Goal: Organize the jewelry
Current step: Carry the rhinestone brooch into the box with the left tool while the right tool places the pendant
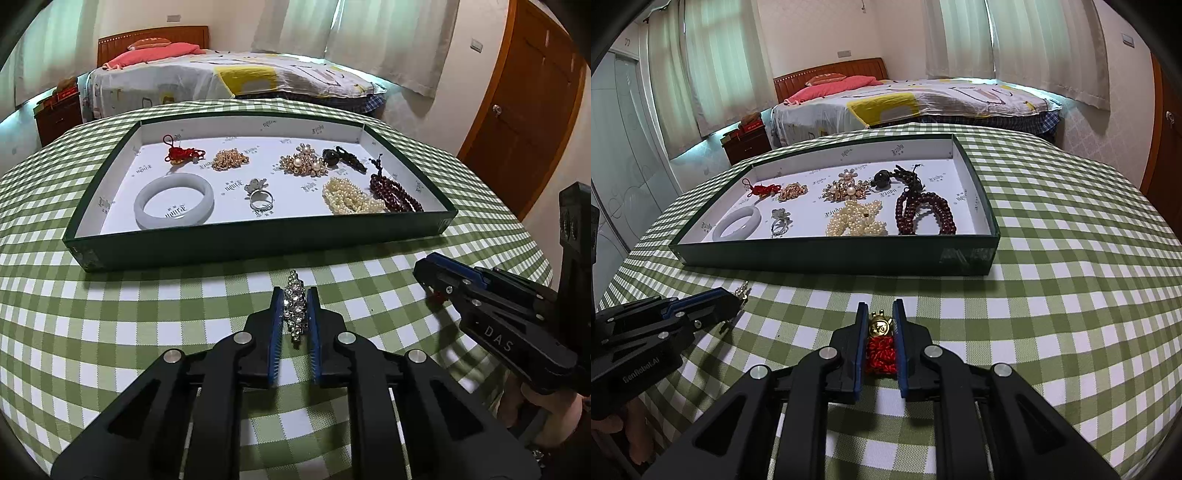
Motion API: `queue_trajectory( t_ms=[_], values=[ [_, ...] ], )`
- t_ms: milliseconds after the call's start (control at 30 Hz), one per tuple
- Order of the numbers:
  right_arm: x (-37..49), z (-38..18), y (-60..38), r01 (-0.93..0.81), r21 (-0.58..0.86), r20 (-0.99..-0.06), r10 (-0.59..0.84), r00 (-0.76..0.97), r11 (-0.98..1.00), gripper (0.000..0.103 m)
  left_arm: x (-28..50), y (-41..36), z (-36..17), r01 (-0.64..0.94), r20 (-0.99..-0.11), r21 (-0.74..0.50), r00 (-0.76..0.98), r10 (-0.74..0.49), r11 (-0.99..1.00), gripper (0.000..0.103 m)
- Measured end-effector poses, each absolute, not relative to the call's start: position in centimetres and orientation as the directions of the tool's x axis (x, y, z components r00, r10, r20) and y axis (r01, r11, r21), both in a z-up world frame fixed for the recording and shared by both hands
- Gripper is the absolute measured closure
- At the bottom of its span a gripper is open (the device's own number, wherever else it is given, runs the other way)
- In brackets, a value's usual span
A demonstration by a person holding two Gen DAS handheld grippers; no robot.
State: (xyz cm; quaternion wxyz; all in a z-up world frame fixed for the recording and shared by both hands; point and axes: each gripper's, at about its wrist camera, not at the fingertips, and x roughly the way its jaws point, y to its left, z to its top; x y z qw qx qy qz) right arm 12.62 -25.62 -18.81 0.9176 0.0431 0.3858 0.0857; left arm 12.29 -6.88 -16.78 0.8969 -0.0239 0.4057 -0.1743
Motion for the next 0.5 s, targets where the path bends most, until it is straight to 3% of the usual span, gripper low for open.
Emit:
queue_trajectory(
  t_ms=[500],
  values=[
    [12.3, -18.0, -25.5, -0.132, 0.148, -0.681, 0.198, 0.705, 0.980, 0.089, 11.8, -6.0, -15.0, 0.291, -0.681, -0.193, 0.647, -0.342, 0.937, 0.090]
  ],
)
